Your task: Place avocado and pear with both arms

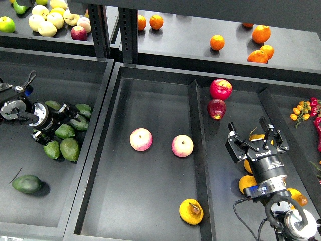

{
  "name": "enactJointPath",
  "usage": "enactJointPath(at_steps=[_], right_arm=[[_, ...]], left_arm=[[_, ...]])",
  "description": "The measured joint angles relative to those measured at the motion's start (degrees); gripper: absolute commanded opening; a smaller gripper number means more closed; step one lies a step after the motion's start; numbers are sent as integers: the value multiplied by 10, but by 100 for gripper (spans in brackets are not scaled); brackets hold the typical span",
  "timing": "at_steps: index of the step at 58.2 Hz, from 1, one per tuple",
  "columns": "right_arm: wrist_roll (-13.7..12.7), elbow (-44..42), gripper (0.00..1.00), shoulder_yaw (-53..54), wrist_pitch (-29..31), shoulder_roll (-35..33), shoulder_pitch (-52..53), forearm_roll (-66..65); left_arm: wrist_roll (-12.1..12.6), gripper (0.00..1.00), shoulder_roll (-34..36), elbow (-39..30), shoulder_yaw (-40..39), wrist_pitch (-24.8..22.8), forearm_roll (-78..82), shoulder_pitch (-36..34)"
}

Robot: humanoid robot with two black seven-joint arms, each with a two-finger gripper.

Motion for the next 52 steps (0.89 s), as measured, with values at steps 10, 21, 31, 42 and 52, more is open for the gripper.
enactJointPath(at_steps=[10, 21, 31, 42, 52], right_arm=[[0, -8, 99, -2, 0, 0, -4, 0], [0, -16, 99, -2, 11, 0, -7, -1], [-3, -18, 100, -2, 37, 0, -15, -1], [-23, -24, 99, -10, 87, -13, -27, -2], [-32, -29, 100, -29, 123, -66, -30, -2]], left_arm=[[0, 99, -9, -51, -97, 0, -116, 38], [0, 99, -43, -145, -263, 0, -163, 155], [0, 99, -88, -217, -398, 0, -166, 263], [0, 99, -188, -299, -524, 0, -168, 400], [0, 99, -247, -367, -577, 0, -171, 483]])
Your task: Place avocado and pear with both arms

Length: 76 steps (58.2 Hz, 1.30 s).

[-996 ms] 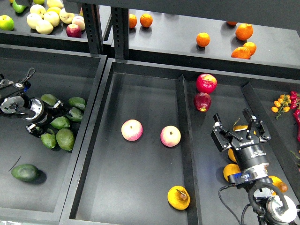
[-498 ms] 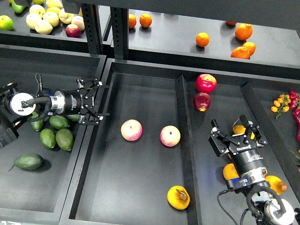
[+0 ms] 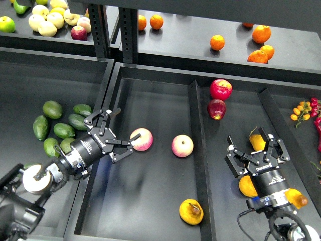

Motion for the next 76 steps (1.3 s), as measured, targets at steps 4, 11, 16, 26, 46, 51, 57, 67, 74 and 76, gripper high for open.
enactJointPath(at_steps=[4, 11, 16, 26, 46, 51, 57, 67, 74, 76], right_arm=[[-4, -4, 100, -10, 9, -22, 1, 0], [-21, -11, 100, -28, 21, -54, 8, -2], [-55, -17, 100, -44, 24, -81, 17, -6], [-88, -31, 100, -89, 25, -153, 48, -38], [-90, -37, 100, -249, 25, -267, 106, -134], [-90, -38, 100, -276, 25, -272, 107, -164], [-90, -41, 100, -291, 25, -270, 104, -185], [-90, -64, 100, -308, 25, -257, 104, -191], [-90, -81, 100, -315, 25, -238, 107, -192], [-90, -86, 100, -318, 25, -232, 108, -192]], left_arm=[[0, 99, -4, -27, -14, 0, -3, 26], [0, 99, -5, -63, -20, 0, -15, 63], [0, 99, -6, -83, -22, 0, -31, 83], [0, 99, -5, -107, -27, 0, -47, 116], [0, 99, -6, -112, -39, 0, -48, 136], [0, 99, -6, -111, -39, 0, -48, 138], [0, 99, -6, -110, -39, 0, -48, 138], [0, 99, -6, -110, -39, 0, -48, 143], [0, 99, -6, -110, -39, 0, -48, 147], [0, 99, -6, -111, -39, 0, -47, 147]])
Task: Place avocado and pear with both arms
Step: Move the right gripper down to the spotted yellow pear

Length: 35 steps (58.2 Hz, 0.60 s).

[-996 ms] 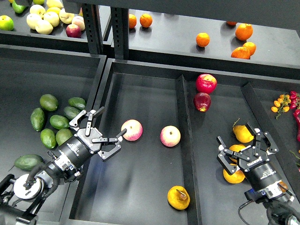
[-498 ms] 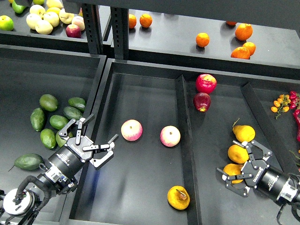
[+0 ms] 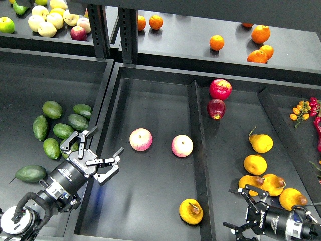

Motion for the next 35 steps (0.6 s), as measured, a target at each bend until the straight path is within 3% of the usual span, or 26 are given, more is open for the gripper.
enactJointPath(at_steps=[35], right_arm=[[0, -97, 100, -27, 0, 107, 30, -29]], left_arm=[[0, 99, 0, -1, 0, 0, 1, 4]])
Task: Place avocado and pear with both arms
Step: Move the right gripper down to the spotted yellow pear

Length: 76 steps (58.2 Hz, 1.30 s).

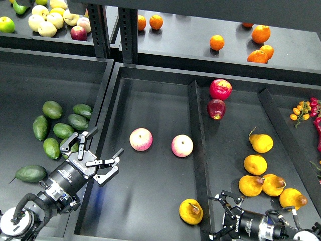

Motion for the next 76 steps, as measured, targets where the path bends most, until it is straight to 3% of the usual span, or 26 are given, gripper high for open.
enactJointPath(at_steps=[29, 39, 64, 72, 76], right_arm=[[0, -67, 99, 0, 0, 61, 12, -27], [0, -80, 92, 1, 0, 73, 16, -33], [0, -105, 50, 13, 0, 96, 19, -34], [0, -106, 29, 13, 0, 97, 19, -33], [0, -107, 26, 14, 0, 97, 18, -31]], left_arm=[[0, 99, 0, 0, 0, 0, 0, 2], [0, 99, 0, 0, -1, 0, 0, 3], [0, 99, 0, 0, 0, 0, 0, 5], [0, 99, 0, 0, 0, 0, 0, 7], [0, 99, 0, 0, 0, 0, 0, 7]])
